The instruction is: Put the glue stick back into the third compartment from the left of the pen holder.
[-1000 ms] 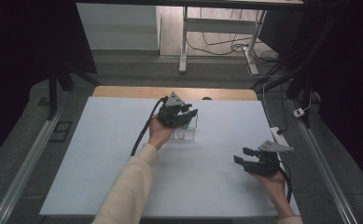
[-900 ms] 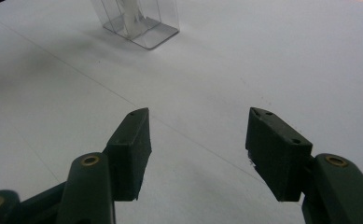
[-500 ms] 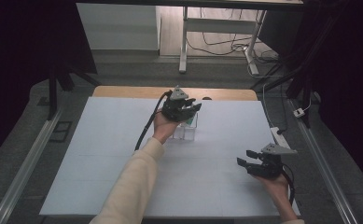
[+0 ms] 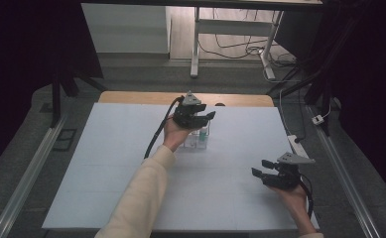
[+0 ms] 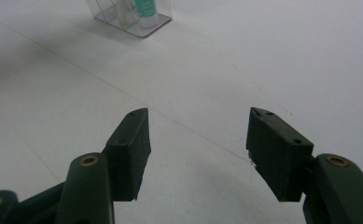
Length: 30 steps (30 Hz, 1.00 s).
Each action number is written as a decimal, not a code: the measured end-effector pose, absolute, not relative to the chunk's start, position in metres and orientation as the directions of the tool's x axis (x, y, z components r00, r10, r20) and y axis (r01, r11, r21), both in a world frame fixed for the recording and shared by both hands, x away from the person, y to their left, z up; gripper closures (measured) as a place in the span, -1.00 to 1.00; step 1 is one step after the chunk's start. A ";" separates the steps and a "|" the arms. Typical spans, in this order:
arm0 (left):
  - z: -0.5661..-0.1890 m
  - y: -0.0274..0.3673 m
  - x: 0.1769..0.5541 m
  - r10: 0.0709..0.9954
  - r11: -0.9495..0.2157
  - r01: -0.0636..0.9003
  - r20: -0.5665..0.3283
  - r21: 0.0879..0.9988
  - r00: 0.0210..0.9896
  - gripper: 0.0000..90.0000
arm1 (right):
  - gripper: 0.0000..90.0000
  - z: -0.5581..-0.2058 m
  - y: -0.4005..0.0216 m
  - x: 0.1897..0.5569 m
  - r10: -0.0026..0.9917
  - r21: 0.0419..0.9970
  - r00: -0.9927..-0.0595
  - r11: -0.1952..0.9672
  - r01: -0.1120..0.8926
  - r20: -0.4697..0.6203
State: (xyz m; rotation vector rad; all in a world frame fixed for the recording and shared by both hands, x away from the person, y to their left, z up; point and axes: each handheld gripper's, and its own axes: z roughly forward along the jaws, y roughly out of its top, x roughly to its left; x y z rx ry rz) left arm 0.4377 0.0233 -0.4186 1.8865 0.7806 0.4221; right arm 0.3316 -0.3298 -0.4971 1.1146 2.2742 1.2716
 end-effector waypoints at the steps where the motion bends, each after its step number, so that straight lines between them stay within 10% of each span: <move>1: -0.418 0.025 0.435 0.679 -0.285 0.326 -0.049 0.901 0.732 0.10 | -0.13 -0.497 -0.330 0.331 0.753 0.823 -0.651 0.304 0.479 0.101; 30: -0.459 0.141 0.321 0.692 -0.347 0.389 -0.048 0.853 0.721 -0.01 | -0.13 -0.493 -0.328 0.338 0.736 0.841 -0.675 0.329 0.429 0.056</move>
